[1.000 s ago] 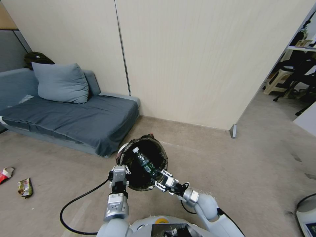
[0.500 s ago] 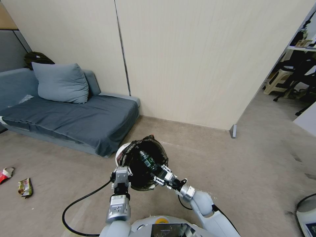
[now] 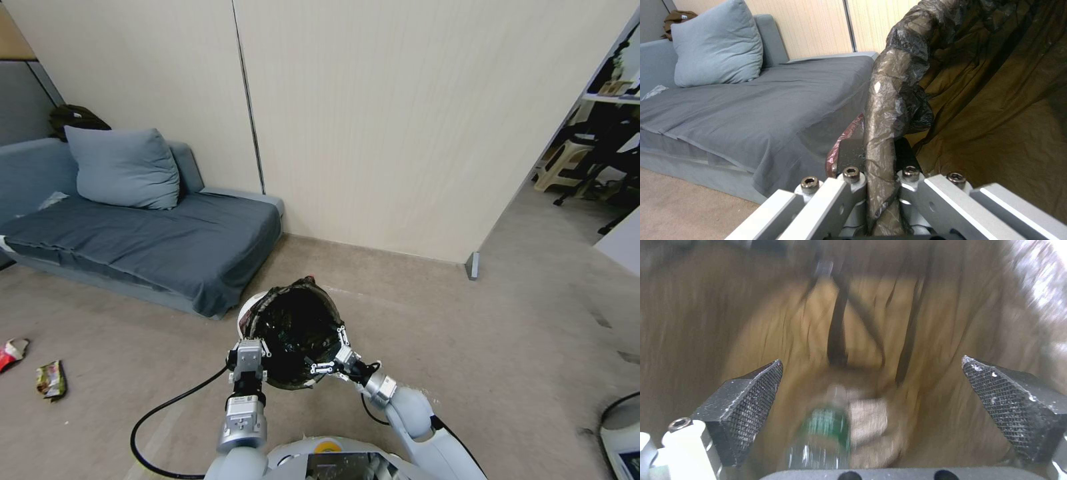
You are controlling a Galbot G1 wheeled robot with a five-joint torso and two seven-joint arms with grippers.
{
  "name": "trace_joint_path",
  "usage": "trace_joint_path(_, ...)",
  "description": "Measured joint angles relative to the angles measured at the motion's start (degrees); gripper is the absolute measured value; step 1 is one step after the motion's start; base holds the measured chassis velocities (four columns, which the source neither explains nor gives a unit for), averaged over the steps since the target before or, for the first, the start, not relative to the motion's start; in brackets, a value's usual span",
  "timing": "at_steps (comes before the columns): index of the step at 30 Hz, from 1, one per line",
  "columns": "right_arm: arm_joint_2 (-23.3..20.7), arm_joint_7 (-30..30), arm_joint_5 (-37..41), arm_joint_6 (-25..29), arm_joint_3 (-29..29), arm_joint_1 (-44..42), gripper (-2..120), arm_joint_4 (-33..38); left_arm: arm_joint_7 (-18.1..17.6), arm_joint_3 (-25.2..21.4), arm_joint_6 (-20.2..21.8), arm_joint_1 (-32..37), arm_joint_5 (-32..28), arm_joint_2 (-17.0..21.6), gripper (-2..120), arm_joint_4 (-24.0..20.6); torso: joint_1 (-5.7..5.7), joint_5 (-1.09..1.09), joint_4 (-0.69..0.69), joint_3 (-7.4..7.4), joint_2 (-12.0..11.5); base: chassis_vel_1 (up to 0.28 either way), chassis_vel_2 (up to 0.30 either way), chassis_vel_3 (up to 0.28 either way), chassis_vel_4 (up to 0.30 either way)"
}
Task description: Pick up the trash bin, then pick up the garbage from the floor and place it into the trash bin.
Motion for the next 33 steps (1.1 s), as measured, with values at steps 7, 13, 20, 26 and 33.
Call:
trace_joint_path(7, 5.55, 9.21, -1.14, -1.08, 5.09, -7.19, 100, 13.06, 0.51, -1.49, 0.31, 0.1, -1.19, -0.05, 0, -0.05, 0.0, 0.0, -0.01, 0.0, 0.0, 0.0, 0.0, 0.0, 0.0)
trace_joint_path(13, 9.88, 13.0, -3.79, -2.31, 8.41, -12.03, 100, 18.55, 0.64, -2.08, 0.25, 0.09, -1.26, -0.06, 0, -0.03, 0.0, -0.01, 0.0, 0.0, 0.0, 0.0, 0.0, 0.0, 0.0)
trace_joint_path(20, 17.23, 19.49, -5.69, -0.84, 11.6, -18.44, 100, 19.41, 0.59, -2.42, -0.22, -0.16, -2.21, 0.07, 0, -0.25, 0.0, 0.0, -0.02, 0.0, 0.0, 0.0, 0.0, 0.0, 0.0)
trace_joint_path(26, 17.43, 24.14, -4.64, -3.15, 13.3, -18.83, 100, 19.95, 0.33, -3.28, -0.53, -0.17, -3.32, 0.21, 0, -0.47, 0.0, 0.0, 0.0, 0.0, 0.0, 0.0, 0.0, 0.0, 0.0)
trace_joint_path(33, 17.1, 24.53, -3.91, -3.42, 13.68, -18.88, 100, 19.95, 0.3, -3.29, -0.53, -0.13, -3.7, 0.34, 0, -0.81, 0.0, 0.0, -0.01, 0.0, 0.0, 0.0, 0.0, 0.0, 0.0)
